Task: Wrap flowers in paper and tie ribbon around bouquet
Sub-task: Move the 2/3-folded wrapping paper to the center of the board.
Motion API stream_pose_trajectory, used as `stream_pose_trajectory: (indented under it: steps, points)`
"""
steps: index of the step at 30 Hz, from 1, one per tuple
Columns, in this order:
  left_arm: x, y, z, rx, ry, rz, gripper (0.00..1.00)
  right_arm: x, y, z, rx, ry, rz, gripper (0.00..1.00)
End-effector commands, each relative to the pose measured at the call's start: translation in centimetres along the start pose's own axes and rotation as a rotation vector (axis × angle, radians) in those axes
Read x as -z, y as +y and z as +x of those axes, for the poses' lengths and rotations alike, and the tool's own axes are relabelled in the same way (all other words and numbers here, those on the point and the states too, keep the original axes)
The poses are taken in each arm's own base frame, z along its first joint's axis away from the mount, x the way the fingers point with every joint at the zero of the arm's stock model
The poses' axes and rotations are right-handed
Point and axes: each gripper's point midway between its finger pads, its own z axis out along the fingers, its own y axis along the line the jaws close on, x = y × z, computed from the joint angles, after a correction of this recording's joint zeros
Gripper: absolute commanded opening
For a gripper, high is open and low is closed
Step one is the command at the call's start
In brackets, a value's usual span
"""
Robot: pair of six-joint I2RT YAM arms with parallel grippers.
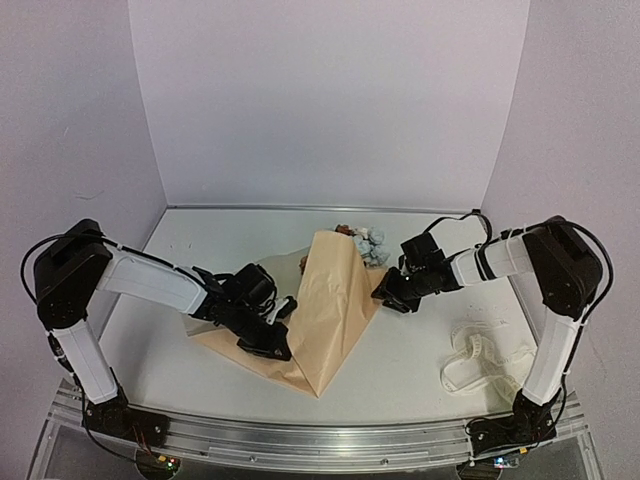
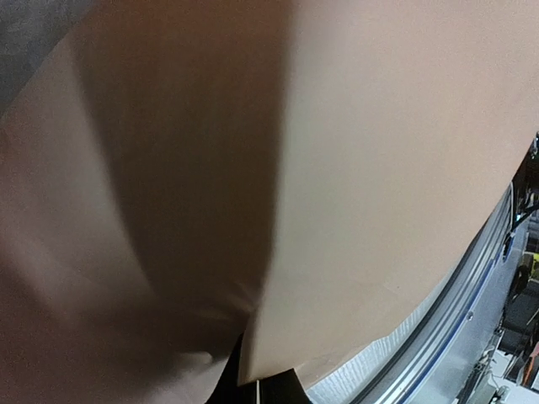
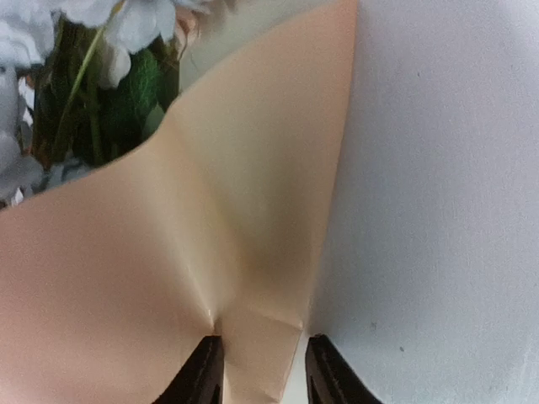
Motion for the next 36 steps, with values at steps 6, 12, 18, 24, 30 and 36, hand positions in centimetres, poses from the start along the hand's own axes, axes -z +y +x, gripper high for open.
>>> stream_pose_trajectory:
  steps: [6,12,18,24,30,36]
  points:
    - [5.0,-1.8,-1.3,0.065,-0.187,0.033,0.09,6.2,0.3,4.8,0.046,0.085,0.047,0.54]
    - [5.6,-0.9,-0.3,0.095,-0.194,0.007,0.09,6.4,3.7,10.5,0.182,0.132,-0.001,0.48]
    - [7.2,1.4,1.0,0.227,-0.235,-0.092,0.08,3.3,8.3,14.0,0.210,0.200,-0.083,0.29]
    - [9.2,5.7,4.7,0.479,-0.262,-0.246,0.12,1.1,10.9,16.0,0.222,0.250,-0.112,0.24]
    - [10.4,8.1,7.6,0.643,-0.308,-0.276,0.22,0.4,13.1,17.4,0.226,0.285,-0.144,0.24]
    - [11.3,9.5,6.7,0.683,-0.438,-0.282,0.28,-0.7,14.2,18.6,0.205,0.326,-0.160,0.23]
